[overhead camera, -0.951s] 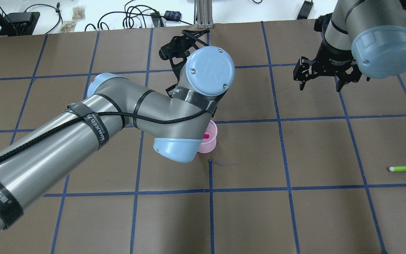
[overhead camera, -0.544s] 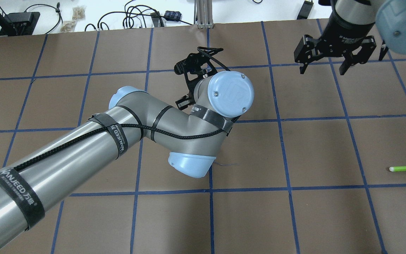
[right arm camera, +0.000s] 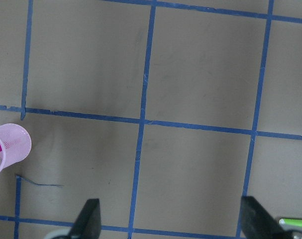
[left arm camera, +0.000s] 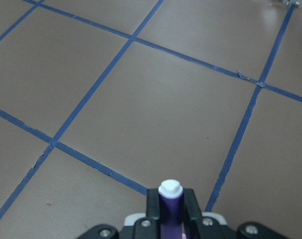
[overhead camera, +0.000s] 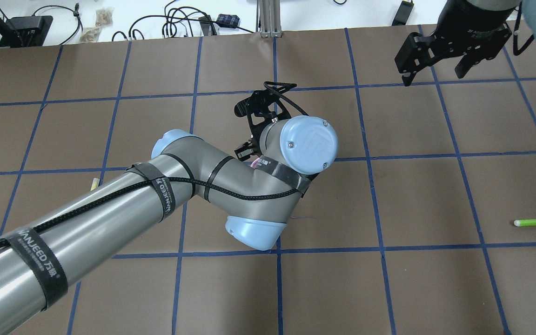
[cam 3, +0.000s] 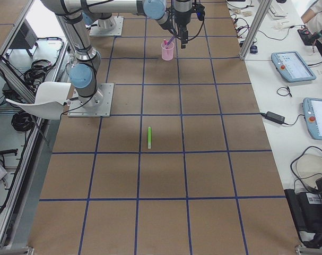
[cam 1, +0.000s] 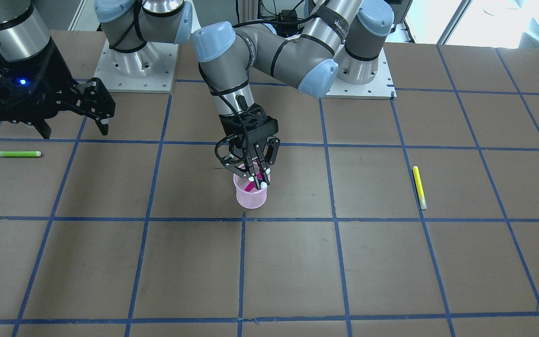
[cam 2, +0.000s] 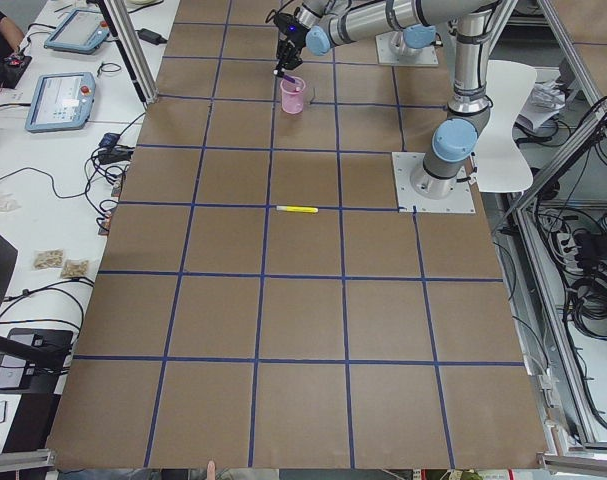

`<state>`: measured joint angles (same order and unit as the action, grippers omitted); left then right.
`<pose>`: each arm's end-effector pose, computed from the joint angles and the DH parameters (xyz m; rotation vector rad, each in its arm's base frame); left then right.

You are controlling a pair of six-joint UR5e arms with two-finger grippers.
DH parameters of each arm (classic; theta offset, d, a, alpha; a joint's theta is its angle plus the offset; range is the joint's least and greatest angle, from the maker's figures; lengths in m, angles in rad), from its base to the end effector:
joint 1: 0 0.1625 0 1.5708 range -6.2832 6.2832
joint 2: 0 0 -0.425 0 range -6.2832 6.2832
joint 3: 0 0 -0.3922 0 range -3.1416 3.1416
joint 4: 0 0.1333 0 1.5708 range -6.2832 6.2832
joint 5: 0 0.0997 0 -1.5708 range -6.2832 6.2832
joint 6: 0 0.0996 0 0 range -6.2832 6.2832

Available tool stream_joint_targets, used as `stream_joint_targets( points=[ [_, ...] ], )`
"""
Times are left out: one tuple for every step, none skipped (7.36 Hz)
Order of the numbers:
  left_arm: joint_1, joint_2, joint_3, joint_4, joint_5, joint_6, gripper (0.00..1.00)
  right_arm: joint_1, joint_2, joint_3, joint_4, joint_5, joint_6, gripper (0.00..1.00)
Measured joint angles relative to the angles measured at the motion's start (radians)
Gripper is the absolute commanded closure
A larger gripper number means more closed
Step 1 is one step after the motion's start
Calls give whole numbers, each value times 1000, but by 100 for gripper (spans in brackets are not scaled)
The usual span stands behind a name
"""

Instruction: Insert purple and pink pens into pink cup

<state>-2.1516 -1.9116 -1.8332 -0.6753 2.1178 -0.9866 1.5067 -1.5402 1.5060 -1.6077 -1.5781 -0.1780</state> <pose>-0.3891 -0.4444 0.2878 -0.6852 2.7502 -0.8560 0.0995 -0.5189 0.5084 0.1774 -3.1188 0.1089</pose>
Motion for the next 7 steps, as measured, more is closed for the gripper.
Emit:
stream_joint_targets(
  points=[
    [-1, -6, 0, 0, 0, 1, 0, 0, -2, 7, 7, -5, 16, 0],
    [-2, -9, 1, 0, 0, 3, 0, 0, -2, 11, 13, -5, 43, 0],
    [-3, -8, 5, 0, -5, 9, 0, 0, -1, 11, 14, -2, 61, 0],
    [-2, 0, 15, -1, -14, 46, 0, -2, 1, 13, 15, -5, 68, 0],
    [6, 17, 37, -16, -26, 139, 0, -4, 0, 16, 19, -10, 69, 0],
    [27, 32, 70, -61, -46, 229, 0, -5, -1, 17, 19, -10, 70, 0],
    [70, 48, 116, -142, -95, 312, 0, -5, -2, 17, 16, -4, 70, 0]
  ],
)
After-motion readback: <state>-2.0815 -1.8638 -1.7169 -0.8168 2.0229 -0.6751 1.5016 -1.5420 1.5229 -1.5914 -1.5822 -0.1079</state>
